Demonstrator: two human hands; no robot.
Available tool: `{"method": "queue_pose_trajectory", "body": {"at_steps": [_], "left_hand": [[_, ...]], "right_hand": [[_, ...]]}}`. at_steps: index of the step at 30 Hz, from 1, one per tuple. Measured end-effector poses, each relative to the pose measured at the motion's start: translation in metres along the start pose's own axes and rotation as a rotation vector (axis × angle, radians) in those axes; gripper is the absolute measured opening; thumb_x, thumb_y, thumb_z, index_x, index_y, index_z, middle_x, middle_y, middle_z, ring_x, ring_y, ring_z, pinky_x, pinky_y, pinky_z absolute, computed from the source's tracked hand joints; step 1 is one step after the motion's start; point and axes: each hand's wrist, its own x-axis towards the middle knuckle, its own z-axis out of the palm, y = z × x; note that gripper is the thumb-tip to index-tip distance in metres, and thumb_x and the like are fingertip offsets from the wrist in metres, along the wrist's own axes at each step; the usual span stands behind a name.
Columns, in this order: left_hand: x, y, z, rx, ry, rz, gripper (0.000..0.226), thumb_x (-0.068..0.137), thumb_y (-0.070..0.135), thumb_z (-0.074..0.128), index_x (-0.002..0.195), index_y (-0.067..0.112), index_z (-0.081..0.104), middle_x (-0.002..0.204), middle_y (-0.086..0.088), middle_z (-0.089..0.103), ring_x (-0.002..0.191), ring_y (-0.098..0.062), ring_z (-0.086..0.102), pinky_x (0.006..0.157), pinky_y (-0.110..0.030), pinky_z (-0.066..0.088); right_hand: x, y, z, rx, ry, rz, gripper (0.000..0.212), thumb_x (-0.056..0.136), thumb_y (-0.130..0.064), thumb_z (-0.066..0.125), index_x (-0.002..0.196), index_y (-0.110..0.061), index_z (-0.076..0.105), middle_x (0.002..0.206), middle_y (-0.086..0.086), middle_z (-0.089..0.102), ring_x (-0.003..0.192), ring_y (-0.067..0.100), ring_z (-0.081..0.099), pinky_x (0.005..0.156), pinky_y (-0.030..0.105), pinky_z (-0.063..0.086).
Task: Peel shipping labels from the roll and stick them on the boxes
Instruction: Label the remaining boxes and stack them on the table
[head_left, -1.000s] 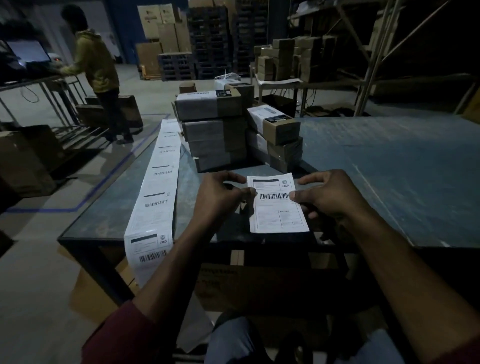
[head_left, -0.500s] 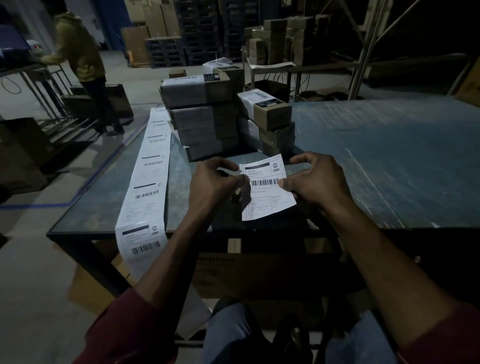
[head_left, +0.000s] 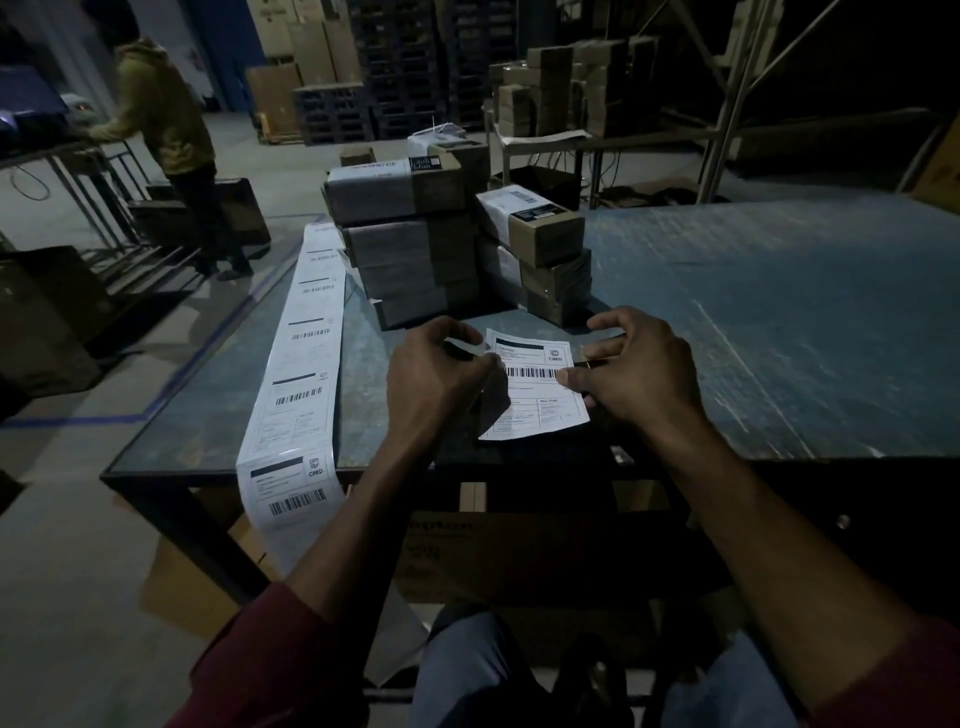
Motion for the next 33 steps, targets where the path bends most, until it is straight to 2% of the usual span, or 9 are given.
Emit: {"method": "queue_pose_trajectory", "body": {"at_steps": [4, 9, 15, 18, 20, 22, 25, 30, 33], "left_hand": [[-0.007, -0.002, 0.004, -0.010, 0.055, -0.002, 0.031, 0.081, 0.037, 0.088, 0.105, 0.026, 0.073, 0.086, 0.005, 0.079, 0.074, -0.009, 0.075, 0.072, -0.040, 0.065], [-0.016, -0.002, 0.008, -0.019, 0.104, 0.020, 0.032, 0.084, 0.039, 0.086, 0.110, 0.028, 0.071, 0.090, 0.008, 0.078, 0.076, -0.006, 0.073, 0.071, -0.037, 0.065], [-0.018, -0.006, 0.015, -0.236, 0.138, -0.095, 0.020, 0.083, 0.032, 0.086, 0.095, 0.029, 0.070, 0.087, 0.006, 0.075, 0.080, -0.012, 0.074, 0.072, -0.044, 0.065], [-0.022, -0.001, 0.018, -0.141, 0.166, -0.066, 0.017, 0.087, 0.029, 0.082, 0.098, 0.025, 0.071, 0.090, 0.008, 0.074, 0.081, -0.005, 0.069, 0.066, -0.022, 0.053], [-0.028, 0.000, 0.019, -0.129, 0.189, -0.032, 0.019, 0.086, 0.030, 0.082, 0.100, 0.026, 0.070, 0.093, 0.010, 0.073, 0.084, -0.006, 0.068, 0.066, -0.023, 0.052], [-0.029, -0.006, 0.021, -0.069, 0.217, 0.013, 0.025, 0.085, 0.034, 0.083, 0.105, 0.029, 0.070, 0.102, 0.010, 0.067, 0.100, -0.011, 0.060, 0.076, -0.032, 0.051], [-0.028, -0.014, 0.017, 0.014, 0.222, 0.040, 0.030, 0.083, 0.039, 0.084, 0.110, 0.032, 0.072, 0.114, 0.005, 0.052, 0.115, -0.012, 0.039, 0.085, -0.030, 0.039], [-0.022, -0.028, 0.012, -0.293, 0.053, -0.040, 0.019, 0.088, 0.038, 0.082, 0.105, 0.040, 0.073, 0.116, 0.007, 0.067, 0.103, -0.021, 0.067, 0.072, -0.045, 0.064], [-0.023, -0.038, 0.003, -0.469, -0.086, 0.008, 0.027, 0.102, 0.004, 0.063, 0.113, 0.027, 0.073, 0.124, -0.006, 0.072, 0.102, -0.017, 0.074, 0.071, -0.034, 0.063]], "right_hand": [[-0.002, 0.002, 0.000, 0.000, -0.009, -0.011, 0.058, 0.068, -0.017, 0.098, 0.117, -0.022, 0.067, 0.094, -0.007, 0.073, 0.055, 0.011, 0.073, 0.062, 0.038, 0.065], [-0.003, 0.002, 0.000, -0.003, 0.004, -0.034, 0.050, 0.070, -0.017, 0.097, 0.113, -0.018, 0.070, 0.099, -0.003, 0.074, 0.073, 0.011, 0.072, 0.058, 0.034, 0.065], [-0.003, 0.008, 0.001, -0.144, 0.055, -0.088, 0.033, 0.074, -0.033, 0.093, 0.097, -0.025, 0.071, 0.093, -0.006, 0.074, 0.079, 0.015, 0.072, 0.071, 0.037, 0.063], [-0.001, 0.009, -0.002, -0.161, 0.039, -0.108, 0.029, 0.077, -0.033, 0.091, 0.098, -0.025, 0.073, 0.095, -0.008, 0.075, 0.074, 0.007, 0.069, 0.061, 0.020, 0.057], [-0.001, 0.008, -0.003, -0.188, 0.030, -0.118, 0.026, 0.080, -0.033, 0.089, 0.098, -0.025, 0.073, 0.094, -0.011, 0.073, 0.067, -0.006, 0.061, 0.049, 0.008, 0.041], [-0.002, 0.008, -0.003, -0.202, 0.029, -0.128, 0.023, 0.082, -0.034, 0.087, 0.099, -0.026, 0.072, 0.095, -0.013, 0.072, 0.066, -0.008, 0.060, 0.053, 0.012, 0.041], [-0.003, 0.009, -0.002, -0.199, 0.039, -0.149, 0.020, 0.082, -0.035, 0.086, 0.095, -0.028, 0.073, 0.096, -0.012, 0.074, 0.081, 0.009, 0.069, 0.070, 0.026, 0.053], [-0.001, 0.008, -0.007, -0.305, 0.000, -0.194, 0.009, 0.092, -0.027, 0.075, 0.100, -0.031, 0.073, 0.105, -0.009, 0.076, 0.095, 0.018, 0.071, 0.081, 0.032, 0.056], [-0.004, 0.011, -0.017, -0.327, 0.091, -0.338, 0.022, 0.091, -0.016, 0.070, 0.106, -0.031, 0.075, 0.109, -0.009, 0.076, 0.093, 0.019, 0.070, 0.079, 0.028, 0.051]]}}
